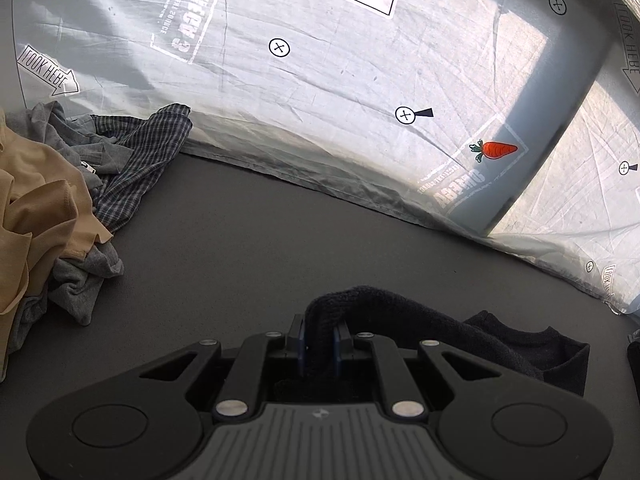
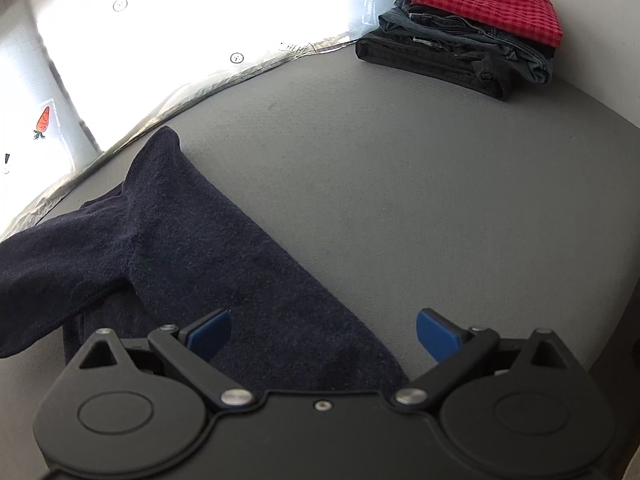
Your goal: Fold clothes
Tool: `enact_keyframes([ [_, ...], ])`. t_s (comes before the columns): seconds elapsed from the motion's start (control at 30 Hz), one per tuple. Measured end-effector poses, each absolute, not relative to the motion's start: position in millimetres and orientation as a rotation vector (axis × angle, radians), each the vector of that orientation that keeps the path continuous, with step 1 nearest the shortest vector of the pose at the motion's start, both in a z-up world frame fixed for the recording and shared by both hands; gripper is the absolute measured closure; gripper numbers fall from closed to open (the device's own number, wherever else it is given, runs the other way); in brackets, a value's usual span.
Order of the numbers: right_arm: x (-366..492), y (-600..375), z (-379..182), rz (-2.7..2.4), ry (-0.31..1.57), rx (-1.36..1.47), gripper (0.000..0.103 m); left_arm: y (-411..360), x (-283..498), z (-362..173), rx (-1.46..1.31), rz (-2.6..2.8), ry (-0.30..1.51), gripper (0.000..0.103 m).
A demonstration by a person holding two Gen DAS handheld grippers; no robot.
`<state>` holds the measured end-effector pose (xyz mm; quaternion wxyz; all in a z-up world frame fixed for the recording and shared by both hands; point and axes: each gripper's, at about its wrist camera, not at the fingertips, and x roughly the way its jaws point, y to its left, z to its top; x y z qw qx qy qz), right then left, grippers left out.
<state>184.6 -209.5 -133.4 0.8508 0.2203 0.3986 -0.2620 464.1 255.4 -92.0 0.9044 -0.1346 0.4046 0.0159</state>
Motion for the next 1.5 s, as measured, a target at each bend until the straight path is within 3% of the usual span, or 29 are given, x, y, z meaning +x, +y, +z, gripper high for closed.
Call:
enact_keyframes([
  [0.37,182,-218,-155,-0.607,0.925,0.511,0.003,255,453,-133,-0.226,0.089,0.942,0.088],
  [1.03,168,-224,-170,-0.689,0.991,0.518,0.001,238,448,-145,-0.178,0.074,0.973,0.086],
  [1.13,173,-220,-162,-0.676,0.960,0.486,0.001,232,443,-149,-0.167,0.059,0.983,0.081],
  [1.4,199,-211,-139,-0.528,0.860,0.408,0.002,256,409,-158,-0.384,0.095,1.011,0.027],
  [1.5,224,-195,-136,-0.434,0.853,0.335,0.005,258,388,-156,-0.440,0.082,1.009,0.019],
])
